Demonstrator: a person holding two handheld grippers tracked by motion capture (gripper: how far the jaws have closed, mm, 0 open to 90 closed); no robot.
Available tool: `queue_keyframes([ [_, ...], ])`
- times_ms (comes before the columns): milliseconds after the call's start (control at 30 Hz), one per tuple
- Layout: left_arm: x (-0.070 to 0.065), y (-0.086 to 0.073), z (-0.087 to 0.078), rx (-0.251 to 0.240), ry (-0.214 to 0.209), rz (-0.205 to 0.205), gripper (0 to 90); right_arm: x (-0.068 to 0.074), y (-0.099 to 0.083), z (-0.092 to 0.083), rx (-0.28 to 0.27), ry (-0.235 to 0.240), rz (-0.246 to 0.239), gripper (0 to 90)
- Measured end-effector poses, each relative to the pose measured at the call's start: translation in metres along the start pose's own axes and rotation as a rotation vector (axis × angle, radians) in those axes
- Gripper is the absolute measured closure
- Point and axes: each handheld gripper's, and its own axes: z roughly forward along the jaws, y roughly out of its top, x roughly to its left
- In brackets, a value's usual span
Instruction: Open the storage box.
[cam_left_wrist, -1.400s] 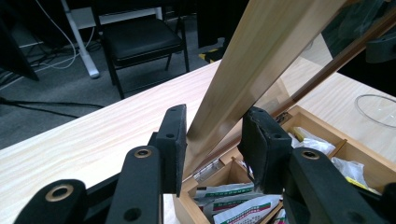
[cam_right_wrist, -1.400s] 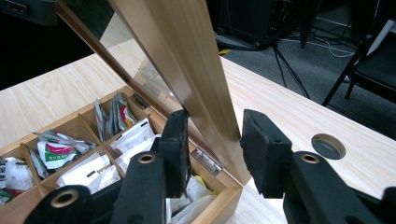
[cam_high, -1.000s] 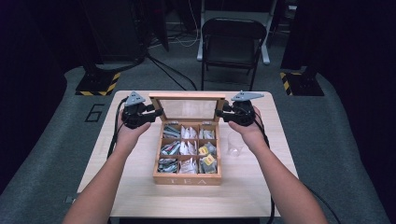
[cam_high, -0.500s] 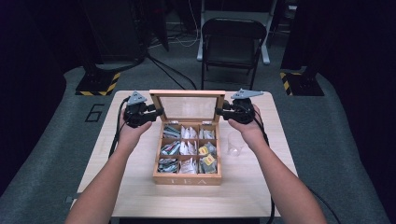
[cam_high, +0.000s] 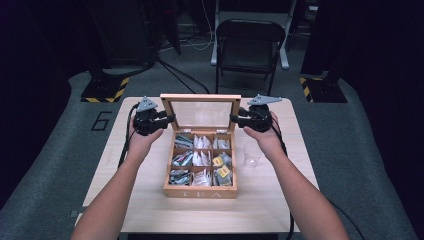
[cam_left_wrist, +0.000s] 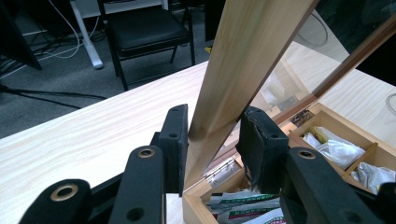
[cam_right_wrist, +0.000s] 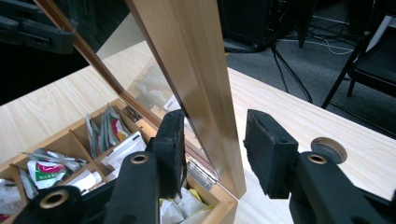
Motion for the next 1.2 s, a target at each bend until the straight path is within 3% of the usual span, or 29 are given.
queue_keyframes([
  [367, 0.002, 0.004, 0.002, 0.017, 0.000, 0.004, 63.6, -0.003, -0.004, 0.010, 0.019, -0.005, -0.010, 57.3],
  [867, 0.005, 0.007, 0.008, 0.020, 0.012, -0.002, 64.4, -0.011, -0.008, 0.023, 0.053, 0.007, 0.017, 58.9],
  [1200, 0.006, 0.008, 0.010, 0.017, 0.017, -0.005, 64.5, -0.012, -0.009, 0.027, 0.061, -0.008, 0.009, 63.5],
])
